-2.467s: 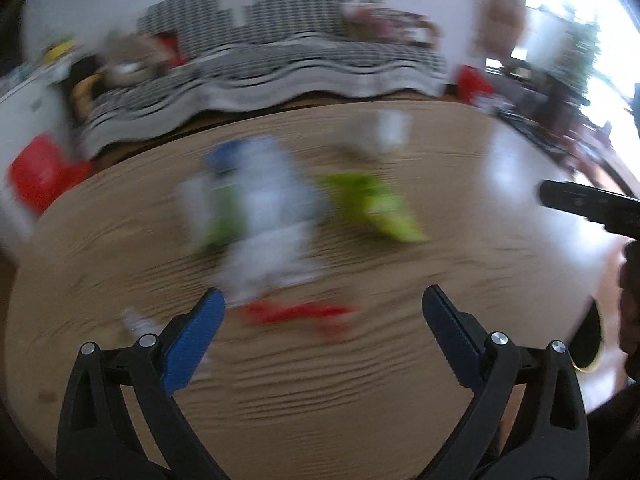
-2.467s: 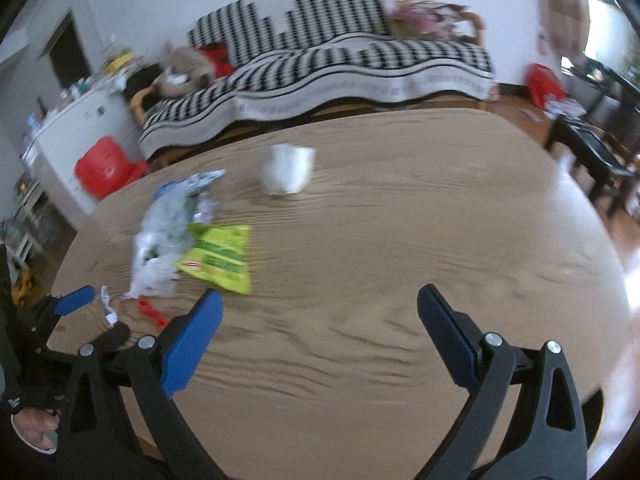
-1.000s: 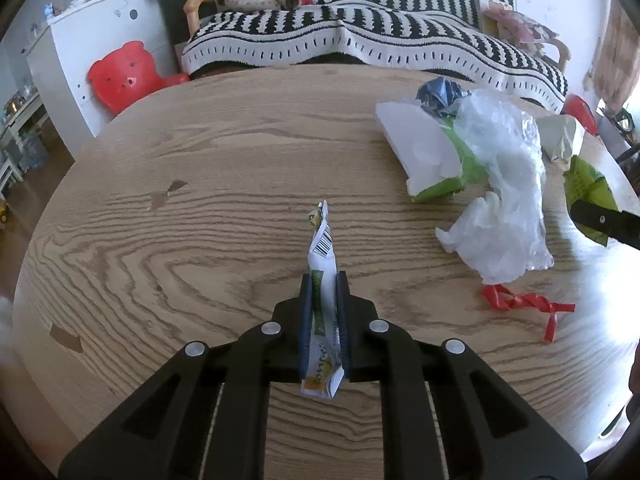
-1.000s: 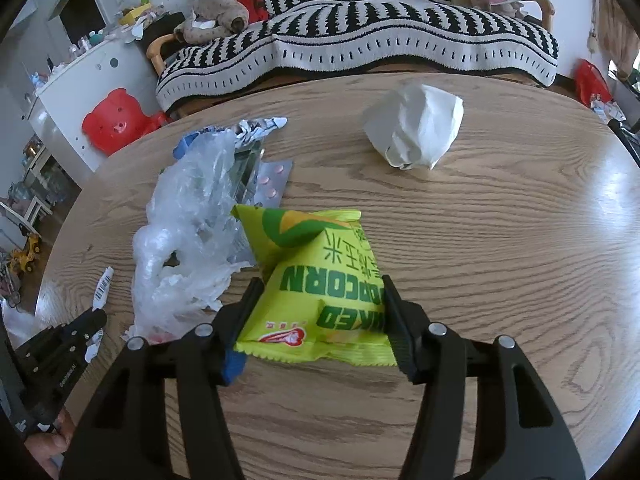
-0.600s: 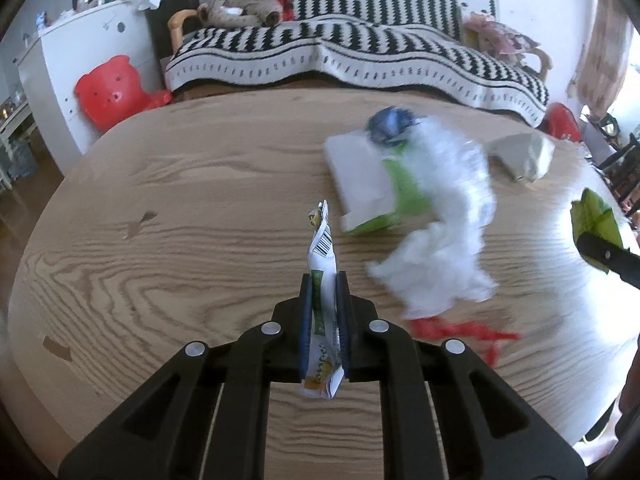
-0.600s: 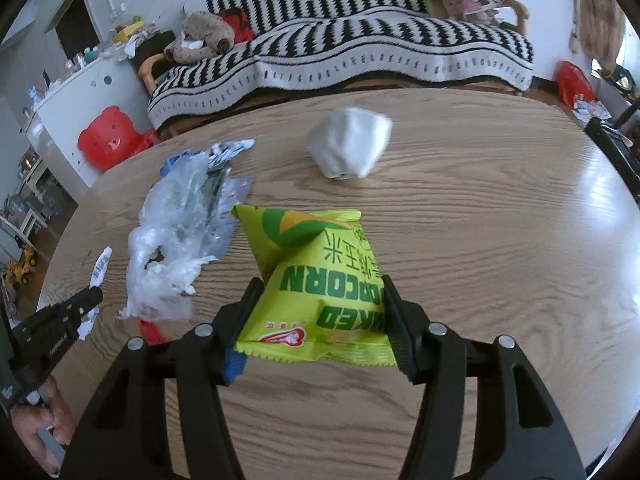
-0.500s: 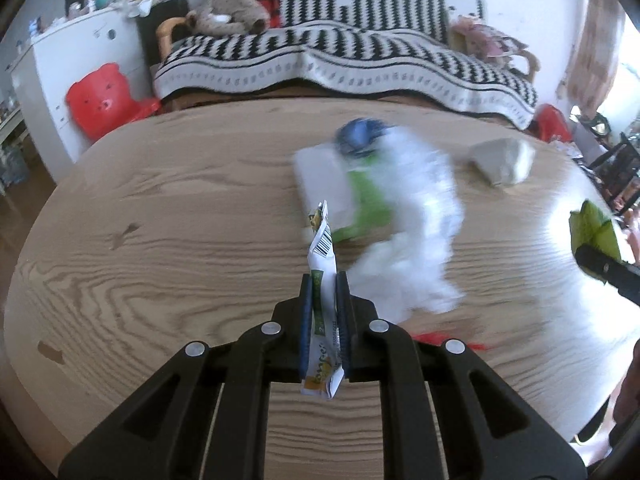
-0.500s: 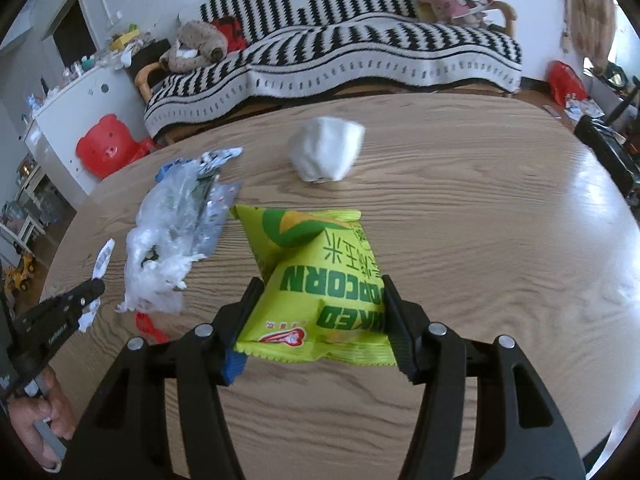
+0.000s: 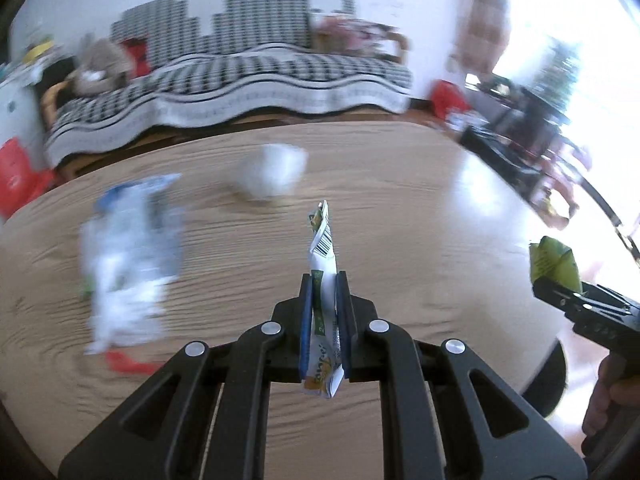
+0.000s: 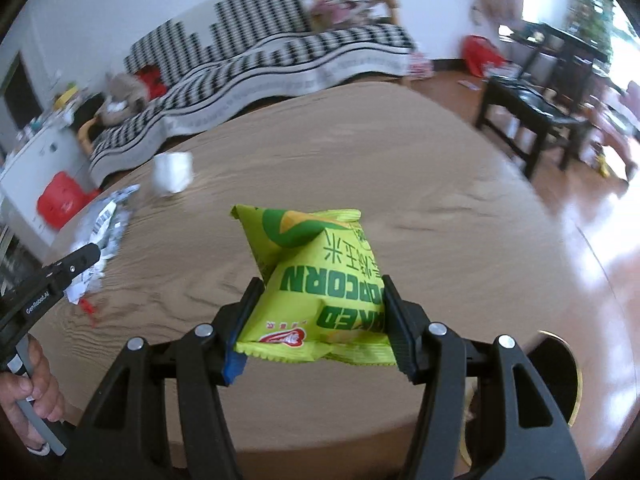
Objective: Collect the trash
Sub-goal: 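Carry the strip and popcorn bag to the bin and open both tools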
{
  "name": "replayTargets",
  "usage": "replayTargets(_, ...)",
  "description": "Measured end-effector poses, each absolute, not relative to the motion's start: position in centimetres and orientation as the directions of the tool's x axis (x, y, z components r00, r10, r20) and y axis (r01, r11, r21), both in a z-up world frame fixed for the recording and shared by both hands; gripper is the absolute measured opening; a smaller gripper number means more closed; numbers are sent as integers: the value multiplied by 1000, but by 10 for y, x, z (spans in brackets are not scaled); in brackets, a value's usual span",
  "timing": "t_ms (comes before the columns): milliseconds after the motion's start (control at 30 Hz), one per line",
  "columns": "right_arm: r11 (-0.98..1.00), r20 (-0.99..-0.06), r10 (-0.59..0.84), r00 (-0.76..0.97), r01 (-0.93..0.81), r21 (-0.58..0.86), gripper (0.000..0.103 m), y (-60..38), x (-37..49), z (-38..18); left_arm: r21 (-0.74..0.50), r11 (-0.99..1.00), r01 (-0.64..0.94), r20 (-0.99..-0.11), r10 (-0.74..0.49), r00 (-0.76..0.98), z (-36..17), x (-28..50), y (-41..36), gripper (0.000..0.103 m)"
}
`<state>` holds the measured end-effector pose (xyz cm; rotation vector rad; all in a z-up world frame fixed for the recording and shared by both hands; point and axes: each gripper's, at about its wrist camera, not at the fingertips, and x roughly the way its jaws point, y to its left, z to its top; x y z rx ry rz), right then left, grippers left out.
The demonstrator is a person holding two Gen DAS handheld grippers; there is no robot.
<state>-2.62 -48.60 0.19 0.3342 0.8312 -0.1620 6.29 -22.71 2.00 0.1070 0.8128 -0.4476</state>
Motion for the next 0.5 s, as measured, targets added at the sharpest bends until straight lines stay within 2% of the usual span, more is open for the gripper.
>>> replayTargets(267, 867, -745, -147, 650, 448, 220, 57, -579, -120, -4, -109, 737, 667, -699, -534, 475, 14, 0, -362, 11)
replayTargets(500, 780, -771, -211, 601, 579, 238, 57, -642, -198, -30, -135, 584, 801, -721, -612, 324, -12, -57, -444, 11)
